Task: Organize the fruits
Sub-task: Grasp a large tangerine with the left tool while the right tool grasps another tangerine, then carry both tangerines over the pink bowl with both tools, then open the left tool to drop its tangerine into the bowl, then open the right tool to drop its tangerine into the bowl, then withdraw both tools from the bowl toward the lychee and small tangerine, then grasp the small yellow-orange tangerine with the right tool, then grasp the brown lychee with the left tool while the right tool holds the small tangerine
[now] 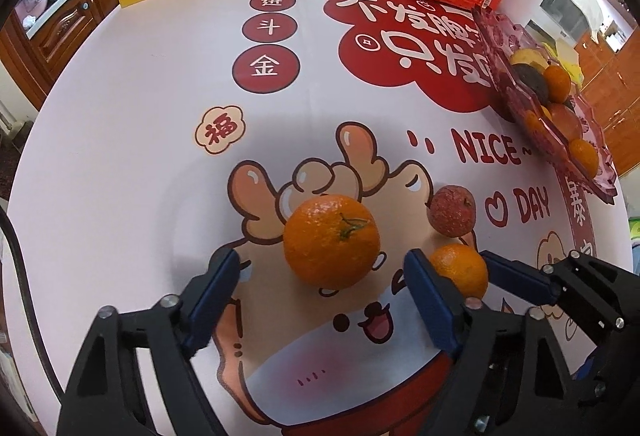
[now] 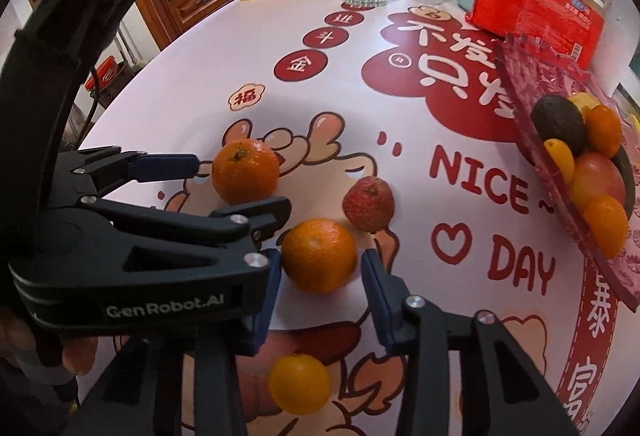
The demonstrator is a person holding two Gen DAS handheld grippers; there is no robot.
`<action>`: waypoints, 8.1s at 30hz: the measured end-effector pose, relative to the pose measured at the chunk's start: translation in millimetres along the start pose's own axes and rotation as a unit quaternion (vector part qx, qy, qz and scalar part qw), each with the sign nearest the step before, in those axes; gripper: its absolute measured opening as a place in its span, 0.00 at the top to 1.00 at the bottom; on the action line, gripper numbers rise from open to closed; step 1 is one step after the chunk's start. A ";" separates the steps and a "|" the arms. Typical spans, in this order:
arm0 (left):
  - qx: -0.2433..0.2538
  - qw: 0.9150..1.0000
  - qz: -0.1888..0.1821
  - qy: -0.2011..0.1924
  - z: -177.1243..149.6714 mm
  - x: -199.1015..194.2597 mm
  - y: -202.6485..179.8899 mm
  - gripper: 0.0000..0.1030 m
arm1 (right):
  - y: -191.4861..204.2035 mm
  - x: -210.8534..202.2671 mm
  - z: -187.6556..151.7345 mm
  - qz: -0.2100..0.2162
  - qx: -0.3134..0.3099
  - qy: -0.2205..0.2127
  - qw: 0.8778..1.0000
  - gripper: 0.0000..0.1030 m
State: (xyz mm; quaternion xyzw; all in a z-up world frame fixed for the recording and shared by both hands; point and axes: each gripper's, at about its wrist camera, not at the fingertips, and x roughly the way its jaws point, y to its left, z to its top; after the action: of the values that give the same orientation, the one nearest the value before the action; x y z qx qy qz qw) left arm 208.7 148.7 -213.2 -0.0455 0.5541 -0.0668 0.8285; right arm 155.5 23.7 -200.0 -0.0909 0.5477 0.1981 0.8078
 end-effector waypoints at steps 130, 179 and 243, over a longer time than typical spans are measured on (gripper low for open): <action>0.043 0.988 0.050 -0.141 125.7 -101.8 -231.8 0.04 | -249.7 -142.4 49.6 -0.087 0.104 -0.100 0.986 0.37; 0.090 0.983 0.045 -0.155 -5.8 -212.9 -92.3 0.04 | -64.7 -198.3 -30.0 -0.073 0.070 -0.137 0.985 0.37; 0.068 0.994 0.052 -0.065 11.5 -61.0 -63.2 0.05 | -67.3 -62.7 -8.8 -0.058 0.036 -0.042 0.997 0.73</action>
State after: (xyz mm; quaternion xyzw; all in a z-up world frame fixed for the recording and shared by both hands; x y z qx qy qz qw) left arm 192.5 96.1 -143.7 0.0357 0.4946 -0.0585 0.8664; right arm 156.1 -54.3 -150.4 -0.0851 0.5139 0.1345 0.8430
